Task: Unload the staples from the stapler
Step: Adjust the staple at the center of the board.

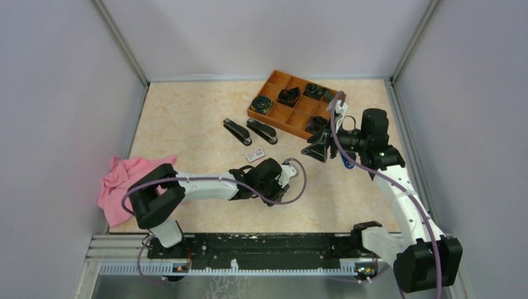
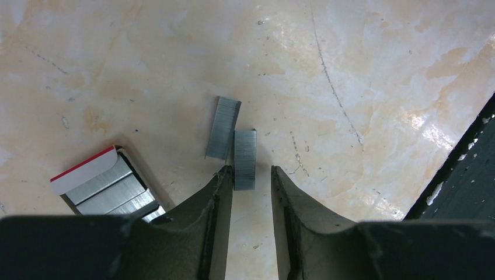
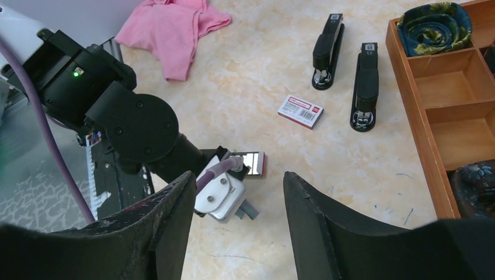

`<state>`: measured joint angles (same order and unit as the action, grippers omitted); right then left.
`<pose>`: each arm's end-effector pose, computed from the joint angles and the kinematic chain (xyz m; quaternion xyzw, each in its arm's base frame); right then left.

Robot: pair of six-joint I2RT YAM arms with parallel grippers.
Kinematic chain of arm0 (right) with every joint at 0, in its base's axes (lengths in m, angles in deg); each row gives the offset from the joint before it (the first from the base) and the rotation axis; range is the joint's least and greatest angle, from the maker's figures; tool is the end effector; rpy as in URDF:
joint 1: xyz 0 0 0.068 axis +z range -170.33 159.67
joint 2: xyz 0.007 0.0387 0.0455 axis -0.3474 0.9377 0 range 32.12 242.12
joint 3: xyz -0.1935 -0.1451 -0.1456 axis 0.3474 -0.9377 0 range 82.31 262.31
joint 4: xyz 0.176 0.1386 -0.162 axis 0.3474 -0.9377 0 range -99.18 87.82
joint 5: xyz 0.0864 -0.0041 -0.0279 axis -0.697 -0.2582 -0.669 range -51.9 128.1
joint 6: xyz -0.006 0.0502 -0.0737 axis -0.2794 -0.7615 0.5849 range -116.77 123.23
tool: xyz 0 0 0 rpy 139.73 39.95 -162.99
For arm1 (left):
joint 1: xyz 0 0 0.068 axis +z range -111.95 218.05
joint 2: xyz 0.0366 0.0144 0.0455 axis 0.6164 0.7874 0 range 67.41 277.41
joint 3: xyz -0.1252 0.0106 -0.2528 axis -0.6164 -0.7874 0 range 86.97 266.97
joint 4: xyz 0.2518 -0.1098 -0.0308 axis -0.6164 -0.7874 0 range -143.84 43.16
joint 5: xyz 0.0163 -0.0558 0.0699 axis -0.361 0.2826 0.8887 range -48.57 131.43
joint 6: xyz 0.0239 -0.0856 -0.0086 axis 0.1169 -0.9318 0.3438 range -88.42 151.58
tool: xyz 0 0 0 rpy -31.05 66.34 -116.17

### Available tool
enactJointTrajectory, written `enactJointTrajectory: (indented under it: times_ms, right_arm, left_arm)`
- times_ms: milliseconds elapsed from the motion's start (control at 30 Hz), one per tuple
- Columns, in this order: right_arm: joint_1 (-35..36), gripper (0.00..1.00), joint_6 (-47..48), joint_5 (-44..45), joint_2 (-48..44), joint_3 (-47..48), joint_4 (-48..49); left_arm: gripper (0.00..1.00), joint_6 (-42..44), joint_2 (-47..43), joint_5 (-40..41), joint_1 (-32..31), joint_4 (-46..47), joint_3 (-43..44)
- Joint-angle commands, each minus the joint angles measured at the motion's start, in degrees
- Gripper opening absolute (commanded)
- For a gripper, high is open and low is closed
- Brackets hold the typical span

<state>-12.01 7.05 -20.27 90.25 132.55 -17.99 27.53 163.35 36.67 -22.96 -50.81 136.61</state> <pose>0.2357 0.1030 0.3231 -0.3424 0.6987 0.4267 0.4611 0.1734 -0.3268 0.1207 0.4605 0.8192 -0.2155 0.2653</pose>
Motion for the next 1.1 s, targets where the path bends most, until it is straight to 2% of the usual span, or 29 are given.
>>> enactJointTrajectory:
  times_ms: [0, 300, 533, 767, 967, 1067]
  right_arm:
    - [-0.97, 0.57, -0.12, -1.23, -0.82, 0.20, 2.60]
    - [-2.36, 0.57, -0.30, -1.65, -1.09, 0.17, 2.70]
    - [-4.09, 0.57, 0.41, -1.89, -1.17, 0.34, 2.18]
    - [-5.59, 0.57, 5.96, -2.68, -2.32, 0.63, -0.62]
    - [-5.59, 0.60, 17.42, -6.78, -3.51, -0.89, -3.56]
    - [-5.61, 0.61, 26.84, -11.01, -3.80, -2.92, -5.81]
  left_arm:
    - [0.34, 2.37, 1.51, -0.33, -1.78, -0.66, 1.33]
    - [0.29, 6.73, 2.44, 2.91, -5.50, -0.44, 0.99]
    - [0.29, 11.40, 3.11, 1.78, -6.49, 1.79, 0.84]
    - [0.53, 9.77, -2.22, 3.52, -6.52, 7.74, -3.36]
    - [0.62, 4.49, -15.64, 4.75, -6.51, 17.16, -13.42]
    - [0.72, 1.05, -24.54, 6.59, -6.42, 23.51, -21.08]
